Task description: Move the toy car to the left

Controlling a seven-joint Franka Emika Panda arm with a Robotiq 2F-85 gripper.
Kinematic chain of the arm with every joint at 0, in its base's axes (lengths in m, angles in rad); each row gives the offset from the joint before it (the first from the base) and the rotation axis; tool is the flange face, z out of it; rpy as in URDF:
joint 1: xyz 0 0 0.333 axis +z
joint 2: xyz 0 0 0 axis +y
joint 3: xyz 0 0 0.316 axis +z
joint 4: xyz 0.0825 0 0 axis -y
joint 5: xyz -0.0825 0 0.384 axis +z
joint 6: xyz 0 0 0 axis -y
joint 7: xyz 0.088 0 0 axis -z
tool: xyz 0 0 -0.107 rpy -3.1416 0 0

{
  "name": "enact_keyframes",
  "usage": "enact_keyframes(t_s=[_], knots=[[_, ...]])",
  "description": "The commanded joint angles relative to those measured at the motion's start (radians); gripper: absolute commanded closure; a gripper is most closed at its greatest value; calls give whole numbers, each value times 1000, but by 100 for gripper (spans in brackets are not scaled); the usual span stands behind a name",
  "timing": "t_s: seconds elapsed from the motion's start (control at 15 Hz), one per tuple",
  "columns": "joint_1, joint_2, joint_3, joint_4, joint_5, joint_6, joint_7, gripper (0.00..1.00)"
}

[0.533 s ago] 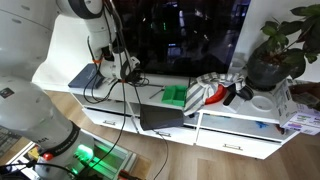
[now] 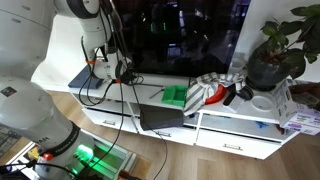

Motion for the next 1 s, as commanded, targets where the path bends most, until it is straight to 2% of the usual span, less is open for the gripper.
enact_keyframes(t_s=[0.0, 0.13, 0.33, 0.93], knots=[[7, -12, 20, -5, -78, -22, -68, 89], [9, 4, 33, 9, -113, -12, -102, 89], [36, 22, 13, 39, -133, 18, -135, 89], [28, 70, 1, 91, -186, 16, -206, 89]])
